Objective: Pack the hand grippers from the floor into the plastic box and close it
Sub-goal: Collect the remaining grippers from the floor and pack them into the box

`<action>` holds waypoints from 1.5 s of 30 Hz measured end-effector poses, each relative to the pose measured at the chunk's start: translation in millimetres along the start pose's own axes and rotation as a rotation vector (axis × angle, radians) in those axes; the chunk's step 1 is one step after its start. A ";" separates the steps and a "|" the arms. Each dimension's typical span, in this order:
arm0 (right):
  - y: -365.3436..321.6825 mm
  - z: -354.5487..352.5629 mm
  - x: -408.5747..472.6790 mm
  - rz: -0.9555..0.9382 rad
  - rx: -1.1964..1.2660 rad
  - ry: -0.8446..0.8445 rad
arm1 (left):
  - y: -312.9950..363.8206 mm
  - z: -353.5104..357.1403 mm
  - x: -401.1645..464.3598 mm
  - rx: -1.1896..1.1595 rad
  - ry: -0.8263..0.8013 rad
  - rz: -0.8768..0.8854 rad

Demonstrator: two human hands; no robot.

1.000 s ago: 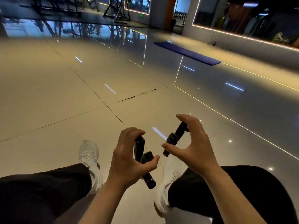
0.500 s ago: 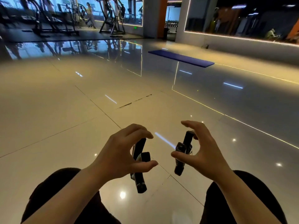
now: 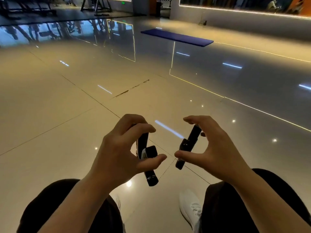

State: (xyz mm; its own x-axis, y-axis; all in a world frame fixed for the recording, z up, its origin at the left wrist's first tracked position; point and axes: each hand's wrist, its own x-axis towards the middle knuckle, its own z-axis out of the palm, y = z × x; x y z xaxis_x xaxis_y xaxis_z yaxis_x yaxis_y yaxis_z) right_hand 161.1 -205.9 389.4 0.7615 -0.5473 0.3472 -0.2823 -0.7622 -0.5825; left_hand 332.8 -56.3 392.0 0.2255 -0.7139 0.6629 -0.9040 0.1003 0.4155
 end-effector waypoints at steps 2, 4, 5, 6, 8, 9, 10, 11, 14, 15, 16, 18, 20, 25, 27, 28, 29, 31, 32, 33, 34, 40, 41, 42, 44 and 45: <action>-10.3 -3.0 -16.4 0.001 0.016 0.005 | 14.1 -6.7 -9.5 -0.021 0.050 -0.023; -18.5 -8.1 -38.4 0.020 0.051 0.009 | 29.5 -10.3 -22.1 -0.034 0.062 -0.027; -21.6 -10.7 -51.6 0.034 0.075 0.018 | 37.6 -11.1 -29.3 -0.039 0.054 -0.025; -24.6 -13.3 -66.5 0.048 0.100 0.031 | 46.1 -11.5 -37.2 -0.047 0.042 -0.024; -30.1 -17.1 -98.9 0.092 0.151 0.068 | 63.4 -12.3 -54.8 -0.067 0.017 -0.029; -32.9 -18.5 -115.3 0.115 0.169 0.086 | 72.2 -12.6 -63.8 -0.073 0.007 -0.031; -35.8 -19.4 -131.5 0.132 0.178 0.101 | 80.9 -12.6 -73.1 -0.076 -0.001 -0.030; -39.1 -19.9 -147.5 0.143 0.180 0.116 | 89.7 -12.3 -82.2 -0.078 -0.010 -0.026; -49.9 -19.3 -192.9 0.160 0.127 0.156 | 115.7 -10.3 -107.0 -0.100 -0.018 -0.023; -53.7 -19.0 -207.3 0.161 0.089 0.167 | 124.0 -9.6 -114.5 -0.107 -0.019 -0.017; -56.8 -19.0 -222.1 0.165 0.056 0.172 | 131.7 -8.3 -122.2 -0.113 -0.023 -0.006; -62.6 -21.0 -250.8 0.194 0.048 0.187 | 146.2 -5.3 -138.3 -0.126 -0.028 0.011; -71.7 -26.4 -277.0 0.243 0.100 0.242 | 159.6 -3.6 -154.9 -0.138 -0.024 0.014; -101.4 -50.2 -332.7 0.274 0.111 0.400 | 195.6 -2.4 -193.8 -0.168 0.000 0.038; -116.0 -61.0 -356.4 0.270 0.074 0.421 | 211.1 -3.3 -209.0 -0.185 0.008 0.048; -122.9 -66.4 -369.1 0.275 0.060 0.422 | 218.0 -3.6 -216.8 -0.191 0.008 0.049; -128.0 -71.0 -381.6 0.282 0.053 0.421 | 224.2 -3.5 -224.6 -0.197 0.007 0.047; -134.8 -77.6 -407.1 0.313 0.052 0.420 | 235.9 -1.5 -241.4 -0.206 -0.003 0.036; -135.7 -79.4 -419.6 0.336 0.057 0.424 | 241.9 0.6 -249.3 -0.205 -0.008 0.033; -135.6 -80.0 -432.3 0.364 0.063 0.436 | 247.6 3.8 -256.4 -0.208 -0.018 0.030; -135.6 -79.8 -444.5 0.395 0.067 0.452 | 253.8 7.3 -263.0 -0.215 -0.034 0.026; -150.6 -96.3 -514.7 0.427 0.000 0.588 | 310.8 19.9 -293.9 -0.291 -0.174 0.038; -153.9 -100.9 -527.9 0.425 -0.031 0.583 | 322.8 18.5 -297.5 -0.320 -0.177 0.048; -157.1 -105.3 -539.6 0.430 -0.069 0.579 | 335.5 15.8 -297.9 -0.351 -0.178 0.066; -160.9 -112.3 -557.4 0.434 -0.144 0.591 | 361.2 9.0 -287.7 -0.386 -0.194 0.143; -162.2 -114.7 -563.3 0.433 -0.168 0.610 | 373.9 4.2 -279.0 -0.388 -0.208 0.191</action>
State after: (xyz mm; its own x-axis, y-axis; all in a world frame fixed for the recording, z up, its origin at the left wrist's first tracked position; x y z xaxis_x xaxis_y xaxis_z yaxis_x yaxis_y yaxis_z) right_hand -289.0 186.5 372.6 0.1193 -0.8657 0.4861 -0.6041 -0.4518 -0.6565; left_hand -69.6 177.5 359.8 -0.0449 -0.7769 0.6280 -0.7110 0.4665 0.5262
